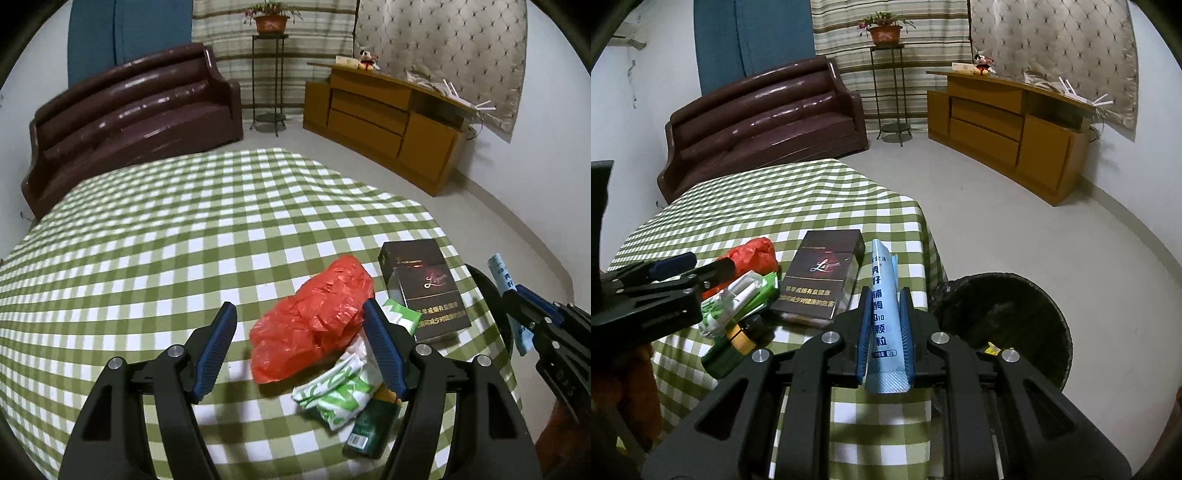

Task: Collect trash
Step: 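Grasp the red plastic bag with the left tool while right tool holds blue tube, then carry red bag and blue tube over the bin and open both tools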

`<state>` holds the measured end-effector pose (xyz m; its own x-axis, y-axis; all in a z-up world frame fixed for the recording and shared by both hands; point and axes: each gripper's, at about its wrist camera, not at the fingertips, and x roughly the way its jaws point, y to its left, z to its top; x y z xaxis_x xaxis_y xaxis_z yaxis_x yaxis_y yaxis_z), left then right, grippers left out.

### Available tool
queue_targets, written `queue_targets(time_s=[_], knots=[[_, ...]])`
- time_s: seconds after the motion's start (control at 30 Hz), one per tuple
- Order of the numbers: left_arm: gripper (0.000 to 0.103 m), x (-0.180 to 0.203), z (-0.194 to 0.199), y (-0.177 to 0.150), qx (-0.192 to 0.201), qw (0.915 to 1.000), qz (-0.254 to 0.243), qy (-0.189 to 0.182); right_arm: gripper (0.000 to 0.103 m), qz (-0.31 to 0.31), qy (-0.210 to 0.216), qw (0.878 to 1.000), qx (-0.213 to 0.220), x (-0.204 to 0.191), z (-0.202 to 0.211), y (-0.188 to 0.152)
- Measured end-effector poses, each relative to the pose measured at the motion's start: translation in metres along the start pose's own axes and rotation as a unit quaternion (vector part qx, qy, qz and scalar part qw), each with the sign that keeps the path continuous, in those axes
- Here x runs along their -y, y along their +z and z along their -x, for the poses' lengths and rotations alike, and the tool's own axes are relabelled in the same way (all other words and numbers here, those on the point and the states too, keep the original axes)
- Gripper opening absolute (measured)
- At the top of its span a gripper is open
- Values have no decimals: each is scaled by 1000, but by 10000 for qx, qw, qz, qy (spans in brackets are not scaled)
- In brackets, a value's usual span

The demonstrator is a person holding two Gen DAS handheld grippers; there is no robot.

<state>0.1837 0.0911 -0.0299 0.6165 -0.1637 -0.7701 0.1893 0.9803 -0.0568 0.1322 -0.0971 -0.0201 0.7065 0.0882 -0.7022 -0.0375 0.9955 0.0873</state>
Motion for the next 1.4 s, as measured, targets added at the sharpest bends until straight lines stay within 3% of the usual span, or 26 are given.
queue_targets(time_s=[0.23,0.47,0.8,0.93,1.17,1.4], knots=[[68,-7,-9,2,-148,9998,19,-150,15,-47,14,10000,-62,1,-5,-4],[57,-7,-12,1,-143,9995,-143,-245,15,-57,37,9999,-96,0,-7,-5],[56,-29,-6,-5,-186,9997,178,18,15,-72,39,9999,-112,-4,-8,-7],[71,-32,-4,-4,-56,9995,271,120,15,-72,40,9999,-119,-3,-7,-8],[71,-34,-12,-3,-228,9996,136,8,15,-79,43,9999,-123,-2,-8,-8],[50,-31,-14,-12,-254,9996,76,-16,15,-84,41,9999,-129,-2,-8,-9]])
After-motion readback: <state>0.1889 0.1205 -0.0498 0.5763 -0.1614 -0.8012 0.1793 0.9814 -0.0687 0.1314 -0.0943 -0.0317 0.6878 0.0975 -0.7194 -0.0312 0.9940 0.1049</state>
